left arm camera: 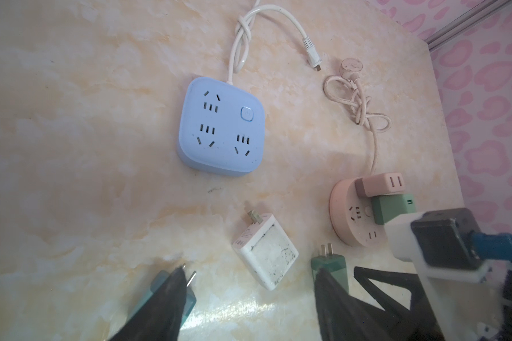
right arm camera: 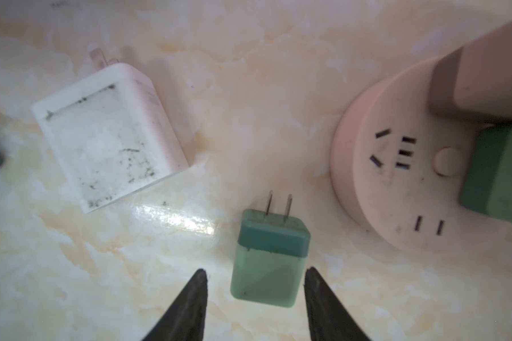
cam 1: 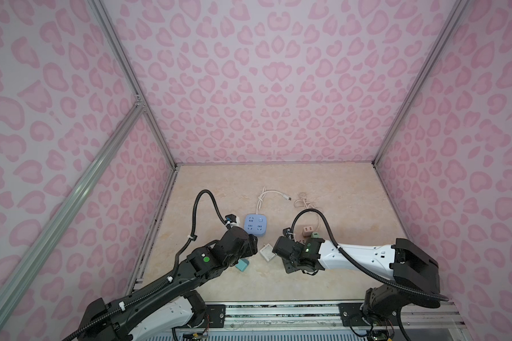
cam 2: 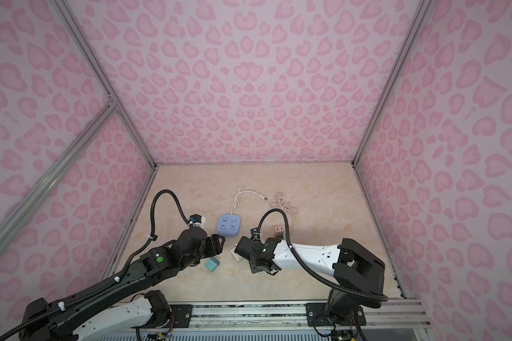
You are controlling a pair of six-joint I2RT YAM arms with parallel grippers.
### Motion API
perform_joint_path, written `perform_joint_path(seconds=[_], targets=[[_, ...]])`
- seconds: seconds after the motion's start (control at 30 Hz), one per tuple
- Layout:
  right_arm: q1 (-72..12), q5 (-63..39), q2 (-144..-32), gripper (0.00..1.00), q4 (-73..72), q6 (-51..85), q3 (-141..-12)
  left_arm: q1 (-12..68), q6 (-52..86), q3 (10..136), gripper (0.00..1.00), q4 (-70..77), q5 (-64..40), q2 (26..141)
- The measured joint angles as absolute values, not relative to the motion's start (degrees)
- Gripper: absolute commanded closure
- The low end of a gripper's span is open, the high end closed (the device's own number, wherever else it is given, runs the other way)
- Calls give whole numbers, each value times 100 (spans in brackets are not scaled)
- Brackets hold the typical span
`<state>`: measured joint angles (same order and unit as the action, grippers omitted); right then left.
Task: Insert plugs into power strip
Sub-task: Pick up the plug from the bottom-center of the table.
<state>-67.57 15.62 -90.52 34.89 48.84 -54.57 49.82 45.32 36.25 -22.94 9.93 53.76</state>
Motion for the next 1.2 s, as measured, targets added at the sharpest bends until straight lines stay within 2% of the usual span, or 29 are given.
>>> perform_joint_path(seconds=[0.53,0.63,0.73,0.9,1.2], targets=[[-6451,1236,-9070,56,3098,4928,-4969,4982,4534,3625,31,-2274,873,5586],[-6423,1157,-9021,61,2928,4925,-4873,4982,4536,3625,31,-2239,799,5614],[-6392,1122,-9015,71,2773,4915,-4845,4982,4536,3625,32,-2237,755,5642],[-6361,1068,-8991,100,2635,4810,-4845,4982,4534,3625,34,-2237,709,5666],[-6423,836,-8259,100,2687,4025,-4744,4978,4355,3828,37,-2366,342,5889]])
